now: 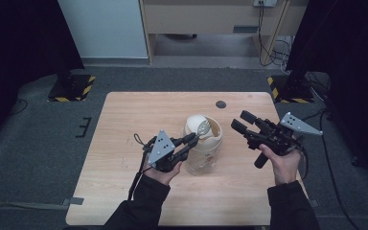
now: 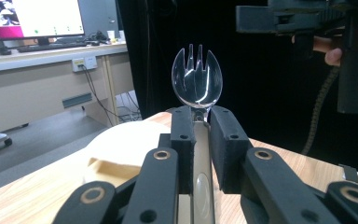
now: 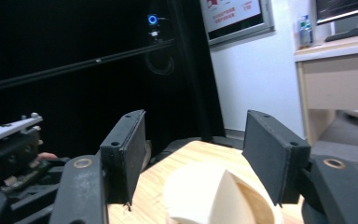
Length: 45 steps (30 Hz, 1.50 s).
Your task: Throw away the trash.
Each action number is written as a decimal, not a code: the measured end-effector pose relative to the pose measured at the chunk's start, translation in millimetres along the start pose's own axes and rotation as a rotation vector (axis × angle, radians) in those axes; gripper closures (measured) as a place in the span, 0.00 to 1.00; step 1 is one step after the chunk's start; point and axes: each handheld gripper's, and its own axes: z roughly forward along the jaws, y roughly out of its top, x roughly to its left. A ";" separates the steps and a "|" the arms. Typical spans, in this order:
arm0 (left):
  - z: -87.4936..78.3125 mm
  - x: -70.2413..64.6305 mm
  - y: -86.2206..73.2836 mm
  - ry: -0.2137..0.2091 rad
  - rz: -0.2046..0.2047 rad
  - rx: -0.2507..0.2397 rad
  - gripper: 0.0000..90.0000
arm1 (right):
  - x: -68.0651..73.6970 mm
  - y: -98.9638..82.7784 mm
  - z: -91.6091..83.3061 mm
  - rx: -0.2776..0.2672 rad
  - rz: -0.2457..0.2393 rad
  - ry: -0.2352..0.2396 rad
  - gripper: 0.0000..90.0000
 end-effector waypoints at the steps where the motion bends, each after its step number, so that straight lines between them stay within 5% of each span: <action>1: 2.1 -1.6 0.4 -0.003 0.002 0.000 0.89 | 0.7 -0.9 0.8 0.005 0.004 0.007 0.46; 12: 27.3 -22.1 3.4 -0.034 0.042 -0.002 0.89 | 6.5 -7.2 5.6 0.067 0.063 0.064 0.55; 30: 27.8 -29.8 6.6 -0.044 0.057 -0.050 0.89 | 7.3 -10.1 9.4 0.102 0.083 0.084 0.73; 34: 28.5 -30.7 6.4 -0.050 0.053 -0.051 0.88 | 7.2 -10.6 9.1 0.112 0.078 0.085 0.86; 45: 26.8 -28.9 2.9 -0.055 0.045 -0.036 0.82 | 0.9 -11.8 5.4 0.065 0.104 0.080 0.96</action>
